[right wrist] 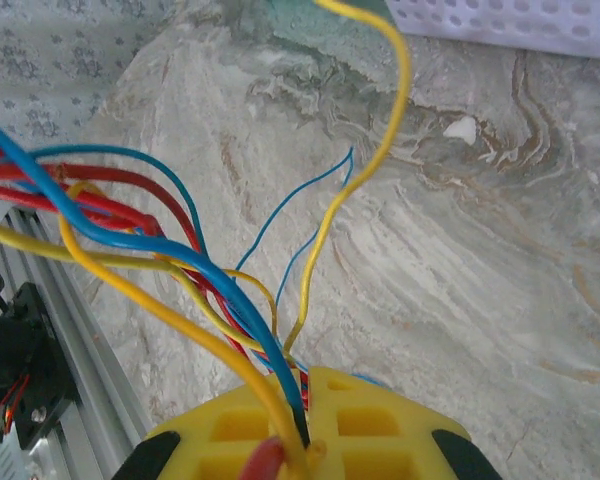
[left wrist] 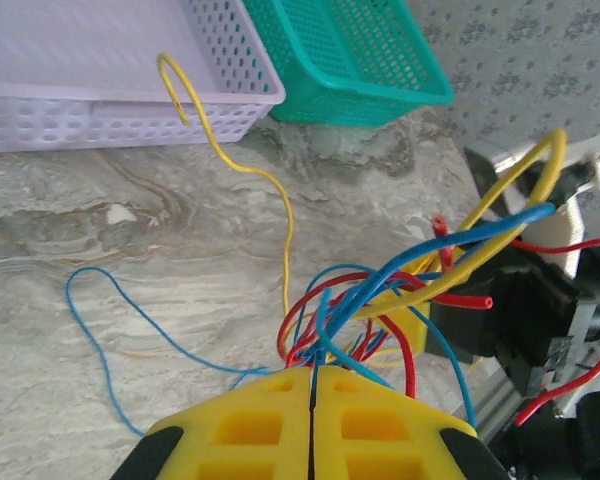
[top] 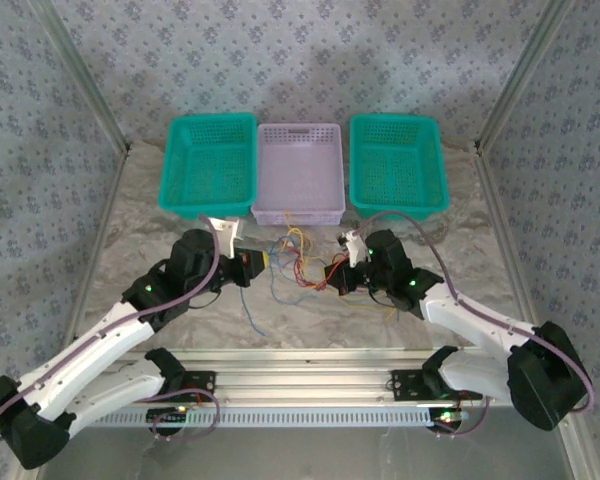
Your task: Untangle the cables
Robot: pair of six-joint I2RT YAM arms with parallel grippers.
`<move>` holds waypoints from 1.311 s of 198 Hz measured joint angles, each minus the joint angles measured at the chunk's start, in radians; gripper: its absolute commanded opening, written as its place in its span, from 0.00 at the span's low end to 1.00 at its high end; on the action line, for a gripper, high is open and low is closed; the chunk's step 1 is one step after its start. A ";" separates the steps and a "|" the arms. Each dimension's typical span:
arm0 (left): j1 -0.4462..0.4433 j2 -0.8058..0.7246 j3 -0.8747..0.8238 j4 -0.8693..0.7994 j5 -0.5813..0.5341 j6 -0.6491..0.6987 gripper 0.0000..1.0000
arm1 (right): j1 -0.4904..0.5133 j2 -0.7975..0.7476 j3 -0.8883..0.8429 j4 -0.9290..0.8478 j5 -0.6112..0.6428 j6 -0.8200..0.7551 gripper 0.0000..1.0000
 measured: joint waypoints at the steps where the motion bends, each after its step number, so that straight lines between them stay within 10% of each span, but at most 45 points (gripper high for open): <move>1: 0.000 0.000 0.000 -0.003 -0.002 0.000 0.00 | -0.001 0.001 0.000 0.000 -0.001 0.000 0.00; 114: 0.065 0.018 0.046 -0.160 -0.164 -0.014 0.00 | -0.148 -0.088 -0.049 -0.012 -0.035 0.048 0.43; 260: 0.063 -0.001 0.010 -0.095 -0.105 -0.043 0.00 | 0.138 0.154 0.024 0.060 0.059 0.055 0.60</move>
